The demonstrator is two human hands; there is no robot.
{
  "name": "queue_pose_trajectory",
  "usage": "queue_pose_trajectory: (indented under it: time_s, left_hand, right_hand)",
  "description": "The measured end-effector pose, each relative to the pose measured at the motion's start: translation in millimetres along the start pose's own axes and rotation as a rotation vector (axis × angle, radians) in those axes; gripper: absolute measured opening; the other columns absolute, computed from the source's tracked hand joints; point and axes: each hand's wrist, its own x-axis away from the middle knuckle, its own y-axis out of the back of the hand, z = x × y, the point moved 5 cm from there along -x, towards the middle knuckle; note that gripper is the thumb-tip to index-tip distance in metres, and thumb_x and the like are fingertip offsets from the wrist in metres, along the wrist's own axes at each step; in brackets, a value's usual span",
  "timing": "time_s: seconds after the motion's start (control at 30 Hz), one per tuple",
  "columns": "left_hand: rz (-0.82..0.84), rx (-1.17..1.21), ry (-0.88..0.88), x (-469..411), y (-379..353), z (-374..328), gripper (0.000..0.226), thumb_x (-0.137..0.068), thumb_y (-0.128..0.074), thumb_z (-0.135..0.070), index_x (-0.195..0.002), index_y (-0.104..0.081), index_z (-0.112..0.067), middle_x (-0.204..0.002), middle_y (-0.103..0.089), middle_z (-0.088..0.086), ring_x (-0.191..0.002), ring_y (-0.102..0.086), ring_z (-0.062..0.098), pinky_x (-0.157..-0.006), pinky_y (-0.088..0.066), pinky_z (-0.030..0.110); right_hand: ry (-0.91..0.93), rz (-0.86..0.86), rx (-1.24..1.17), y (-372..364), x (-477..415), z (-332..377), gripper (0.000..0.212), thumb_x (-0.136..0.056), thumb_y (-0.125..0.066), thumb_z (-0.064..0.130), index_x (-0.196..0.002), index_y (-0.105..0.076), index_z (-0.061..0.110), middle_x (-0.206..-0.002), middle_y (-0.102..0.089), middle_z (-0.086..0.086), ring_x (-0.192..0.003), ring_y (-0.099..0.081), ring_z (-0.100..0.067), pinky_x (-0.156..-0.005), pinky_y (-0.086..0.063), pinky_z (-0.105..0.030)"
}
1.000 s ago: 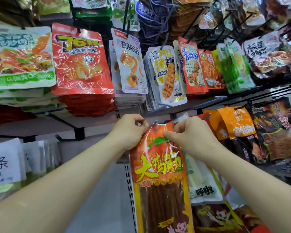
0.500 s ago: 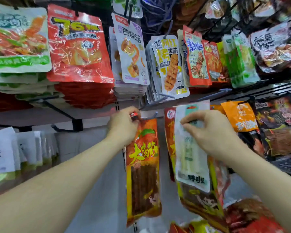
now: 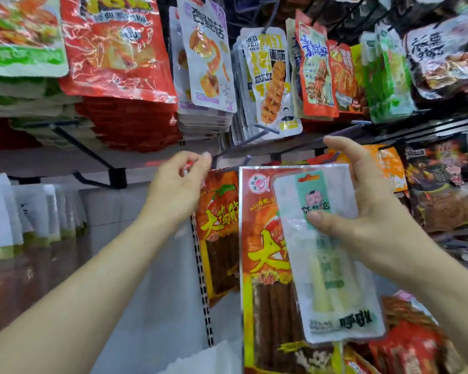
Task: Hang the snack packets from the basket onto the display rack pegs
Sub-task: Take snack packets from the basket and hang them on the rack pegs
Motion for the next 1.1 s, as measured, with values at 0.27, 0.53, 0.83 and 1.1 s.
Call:
queue_pose_trajectory:
  time_s: [0.27,0.53,0.83,1.1]
  left_hand:
    - [0.37,0.267,0.061,61.2,-4.0,-41.2,0.018,-0.086,-0.067,-0.004,-0.081,-0.059,-0.02,-0.062,-0.061,-0.01,-0.051,-0.054,0.003,-0.046,-0.042,0.013]
    - [0.242,0.274,-0.059,55.1,26.1,-38.4,0.027,-0.086,-0.065,0.002,-0.082,-0.063,-0.025,-0.066,-0.062,-0.014,-0.059,-0.053,0.002,-0.055,-0.047,0.015]
    - [0.283,0.157,-0.081,60.6,-11.5,-40.6,0.028,-0.091,-0.06,-0.001,-0.087,-0.067,-0.027,-0.074,-0.066,-0.019,-0.067,-0.058,-0.006,-0.064,-0.047,0.011]
    - [0.145,0.095,-0.083,10.2,-17.9,-52.6,0.025,-0.085,-0.072,-0.023,-0.066,-0.057,-0.019,-0.052,-0.051,-0.01,-0.054,-0.046,0.008,-0.055,-0.037,0.022]
  right_hand:
    - [0.059,0.029,-0.077,-19.3,4.9,15.0,0.06,-0.094,-0.056,-0.001,-0.136,-0.043,0.041,-0.126,-0.051,0.034,-0.117,-0.054,0.005,-0.103,-0.045,-0.027]
    - [-0.312,-0.296,0.134,23.8,13.7,-9.4,0.036,-0.089,-0.053,0.002,-0.072,-0.075,0.024,-0.071,-0.073,0.009,-0.066,-0.066,-0.012,-0.072,-0.056,-0.032]
    - [-0.44,-0.058,-0.285,-35.3,-9.6,-3.2,0.022,-0.087,-0.069,0.021,-0.075,-0.074,0.003,-0.077,-0.075,-0.013,-0.07,-0.069,-0.023,-0.067,-0.058,-0.03]
    - [-0.473,-0.16,-0.298,-37.4,-53.0,2.6,0.02,-0.083,-0.076,0.016,-0.074,-0.072,-0.002,-0.069,-0.073,-0.014,-0.056,-0.068,-0.022,-0.056,-0.057,-0.033]
